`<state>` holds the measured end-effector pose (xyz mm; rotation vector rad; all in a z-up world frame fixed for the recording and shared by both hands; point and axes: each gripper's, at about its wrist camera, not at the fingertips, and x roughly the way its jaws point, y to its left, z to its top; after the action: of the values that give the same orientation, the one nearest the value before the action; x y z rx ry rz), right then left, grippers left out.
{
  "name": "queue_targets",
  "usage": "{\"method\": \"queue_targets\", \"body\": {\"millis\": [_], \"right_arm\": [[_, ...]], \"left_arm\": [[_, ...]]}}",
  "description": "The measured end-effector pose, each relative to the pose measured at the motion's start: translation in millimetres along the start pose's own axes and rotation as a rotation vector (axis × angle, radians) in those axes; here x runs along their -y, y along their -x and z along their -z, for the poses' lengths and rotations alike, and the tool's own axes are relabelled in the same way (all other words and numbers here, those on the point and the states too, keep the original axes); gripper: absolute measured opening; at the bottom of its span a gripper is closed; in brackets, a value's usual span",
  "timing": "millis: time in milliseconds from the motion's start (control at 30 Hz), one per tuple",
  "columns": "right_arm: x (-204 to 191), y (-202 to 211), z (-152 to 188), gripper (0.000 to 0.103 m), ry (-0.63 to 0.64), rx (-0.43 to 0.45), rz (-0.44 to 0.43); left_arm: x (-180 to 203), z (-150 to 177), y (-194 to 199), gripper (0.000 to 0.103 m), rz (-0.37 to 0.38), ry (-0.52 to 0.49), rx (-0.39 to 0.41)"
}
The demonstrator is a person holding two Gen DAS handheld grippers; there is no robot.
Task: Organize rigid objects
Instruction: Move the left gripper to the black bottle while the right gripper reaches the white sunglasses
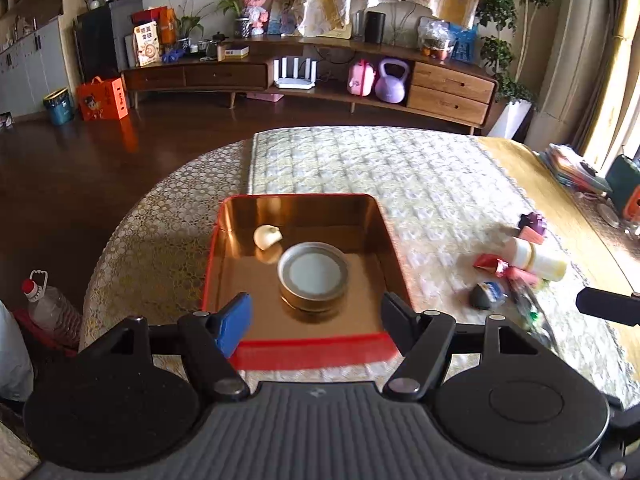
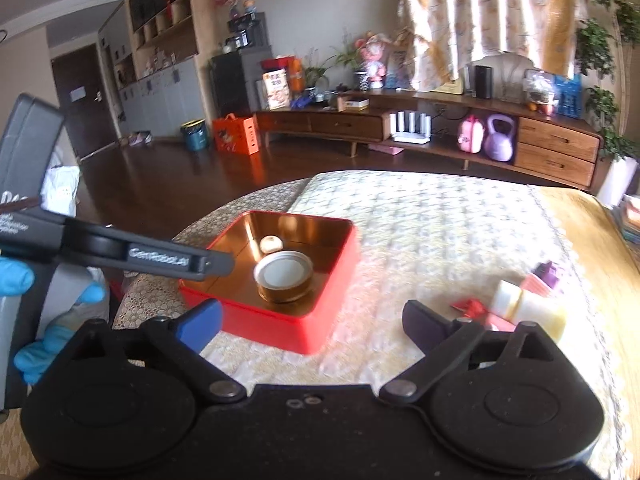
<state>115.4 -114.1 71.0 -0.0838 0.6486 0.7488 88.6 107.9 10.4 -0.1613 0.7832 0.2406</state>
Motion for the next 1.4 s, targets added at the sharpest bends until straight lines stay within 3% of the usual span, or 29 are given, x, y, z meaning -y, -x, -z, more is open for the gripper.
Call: {"method": "queue_targets", "body": {"millis": [200,267,367,500,633,933,1400], "right_arm": [[22.1,23.0,15.2,0.097,-0.057,0.029,0.057],[27.6,28.6,22.1,0.097,-0.075,0.039,0.08],[38.5,40.3,35.1,0.097,-0.093,0.05,0.114],[49.1,46.4,51.3,0.097,-0.085,0.029,0.169],[62.4,41.7,62.8,0.097,-0.075,-0.006,0.165],[94.0,8.1,76.2,0.091,-0.086,-0.05,0.151],[138.9,-39.5,82.7,0.076,-0.157,-0.123,0.152]], "left_arm": [[21.2,11.0,18.4,0.071,0.059,-0.021,0.025],[27.4,14.8,21.2,0.077,0.07,-0.037,0.032],[35.4,19.9,25.7,0.08,0.088,-0.061,0.05],[44.4,25.1,23.6,0.083,0.127,-0.08,0.054],[56.5,30.9,15.1,0.083,0.126,-0.086,0.062],[99.5,27.3,-29.0,0.084,0.174,-0.152,0.055],[141.2,16.4,-120.7,0.084,0.213,-0.22,-0.045]]}}
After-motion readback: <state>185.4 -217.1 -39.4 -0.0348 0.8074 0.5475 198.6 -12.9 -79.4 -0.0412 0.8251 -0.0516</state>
